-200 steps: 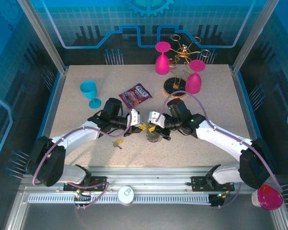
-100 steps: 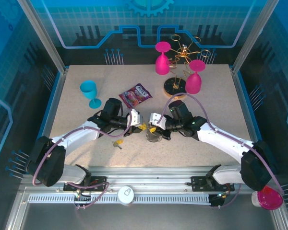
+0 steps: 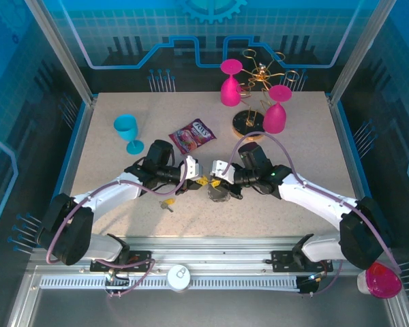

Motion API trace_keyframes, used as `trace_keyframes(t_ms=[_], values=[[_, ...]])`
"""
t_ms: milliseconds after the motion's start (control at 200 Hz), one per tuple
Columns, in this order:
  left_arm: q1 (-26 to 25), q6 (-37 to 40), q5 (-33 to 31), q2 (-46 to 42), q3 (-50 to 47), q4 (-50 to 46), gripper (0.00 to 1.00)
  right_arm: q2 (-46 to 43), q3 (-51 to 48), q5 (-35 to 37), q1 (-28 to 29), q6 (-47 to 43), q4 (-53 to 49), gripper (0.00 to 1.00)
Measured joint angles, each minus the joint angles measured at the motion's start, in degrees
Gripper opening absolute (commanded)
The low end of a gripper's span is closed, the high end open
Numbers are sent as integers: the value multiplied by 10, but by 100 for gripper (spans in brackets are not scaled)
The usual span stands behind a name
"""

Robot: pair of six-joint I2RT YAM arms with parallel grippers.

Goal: Put the keys on the keyring

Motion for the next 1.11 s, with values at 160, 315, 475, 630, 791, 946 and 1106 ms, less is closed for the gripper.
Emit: trace_keyframes(t_ms=[160,315,475,630,791,946,1106], values=[[0,0,0,0,0,0,0,2,1,-3,0,1,8,8],[0,0,0,0,-1,0,2,2,1,-4,0,3,7,0],[0,-3,0,0,-2,2,17,2,1,-6,0,3,8,0],[0,-2,0,0,-2,4,19,2,1,-6,2,3,8,0],[0,-2,0,0,-2,4,18,2,1,-9,7,4,8,0],[0,-1,0,0,-2,5,10,4,16,-10,11,4,8,0],[0,9,-1,0,-2,4,0,4,19,-7,11,3,8,3]])
